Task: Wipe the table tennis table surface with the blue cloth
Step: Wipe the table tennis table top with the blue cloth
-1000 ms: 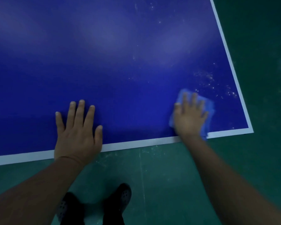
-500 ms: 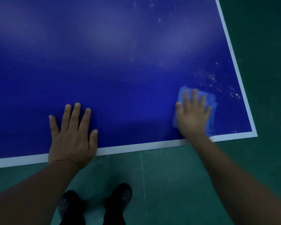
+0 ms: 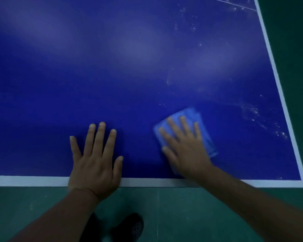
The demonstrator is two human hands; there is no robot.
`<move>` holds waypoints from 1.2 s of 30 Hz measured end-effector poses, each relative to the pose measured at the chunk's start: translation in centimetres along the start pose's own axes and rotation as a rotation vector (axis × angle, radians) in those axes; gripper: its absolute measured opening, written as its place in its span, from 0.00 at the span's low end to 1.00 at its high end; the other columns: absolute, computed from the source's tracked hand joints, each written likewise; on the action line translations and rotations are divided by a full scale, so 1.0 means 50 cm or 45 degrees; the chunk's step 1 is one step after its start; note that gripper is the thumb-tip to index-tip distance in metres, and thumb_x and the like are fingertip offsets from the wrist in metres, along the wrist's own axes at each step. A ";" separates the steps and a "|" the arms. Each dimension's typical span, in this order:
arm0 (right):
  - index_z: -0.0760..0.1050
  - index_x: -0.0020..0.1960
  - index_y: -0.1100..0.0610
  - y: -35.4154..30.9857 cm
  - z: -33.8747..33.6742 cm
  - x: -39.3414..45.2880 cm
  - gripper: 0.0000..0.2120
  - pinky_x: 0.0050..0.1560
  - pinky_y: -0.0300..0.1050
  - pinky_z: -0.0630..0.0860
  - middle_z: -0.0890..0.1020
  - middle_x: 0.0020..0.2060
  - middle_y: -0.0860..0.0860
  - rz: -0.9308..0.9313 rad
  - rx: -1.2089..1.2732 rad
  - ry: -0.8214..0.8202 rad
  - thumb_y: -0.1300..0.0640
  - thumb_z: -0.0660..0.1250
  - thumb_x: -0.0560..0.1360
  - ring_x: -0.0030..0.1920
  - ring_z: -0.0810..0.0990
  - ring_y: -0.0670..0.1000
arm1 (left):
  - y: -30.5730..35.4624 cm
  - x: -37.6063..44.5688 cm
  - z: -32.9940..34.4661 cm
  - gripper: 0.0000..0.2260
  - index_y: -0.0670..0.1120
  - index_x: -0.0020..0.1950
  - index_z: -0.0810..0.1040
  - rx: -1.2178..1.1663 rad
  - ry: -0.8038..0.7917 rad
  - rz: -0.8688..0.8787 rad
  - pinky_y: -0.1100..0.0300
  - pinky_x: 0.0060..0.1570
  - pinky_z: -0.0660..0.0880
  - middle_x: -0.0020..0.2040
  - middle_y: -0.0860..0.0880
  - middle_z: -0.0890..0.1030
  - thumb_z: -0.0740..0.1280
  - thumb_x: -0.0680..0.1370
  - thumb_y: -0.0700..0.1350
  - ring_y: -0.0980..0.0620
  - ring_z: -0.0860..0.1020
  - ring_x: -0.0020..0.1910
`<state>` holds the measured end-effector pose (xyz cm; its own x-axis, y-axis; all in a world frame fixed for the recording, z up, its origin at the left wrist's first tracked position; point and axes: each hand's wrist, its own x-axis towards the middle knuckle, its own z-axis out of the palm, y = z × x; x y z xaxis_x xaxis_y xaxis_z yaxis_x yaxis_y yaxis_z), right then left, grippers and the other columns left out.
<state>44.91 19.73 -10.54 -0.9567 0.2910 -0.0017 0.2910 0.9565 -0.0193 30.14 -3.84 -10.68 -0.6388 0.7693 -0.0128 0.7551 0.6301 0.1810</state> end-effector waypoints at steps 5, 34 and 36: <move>0.60 0.78 0.45 0.001 0.001 0.167 0.24 0.74 0.69 0.51 0.63 0.78 0.51 -0.640 0.021 -0.086 0.43 0.53 0.82 0.78 0.57 0.61 | -0.005 0.000 0.005 0.30 0.42 0.78 0.60 0.007 0.026 -0.006 0.27 0.71 0.48 0.80 0.40 0.57 0.53 0.79 0.56 0.39 0.54 0.80; 0.60 0.78 0.45 0.079 0.002 0.296 0.24 0.73 0.70 0.53 0.61 0.78 0.50 -0.667 0.031 0.004 0.42 0.52 0.83 0.79 0.56 0.59 | -0.007 0.008 -0.002 0.29 0.45 0.77 0.65 0.089 -0.087 -0.032 0.28 0.71 0.54 0.80 0.42 0.60 0.55 0.79 0.57 0.41 0.56 0.80; 0.58 0.78 0.45 0.123 -0.005 0.365 0.26 0.73 0.72 0.54 0.60 0.79 0.50 -0.278 0.016 0.009 0.41 0.48 0.81 0.78 0.56 0.60 | -0.005 0.006 -0.003 0.28 0.45 0.77 0.65 0.081 -0.049 -0.033 0.29 0.71 0.54 0.79 0.41 0.61 0.55 0.80 0.56 0.40 0.57 0.79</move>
<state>29.25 30.95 -10.43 -0.9970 0.0769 0.0112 0.0765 0.9966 -0.0310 29.73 -3.78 -10.58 -0.6530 0.7554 -0.0543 0.7471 0.6543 0.1175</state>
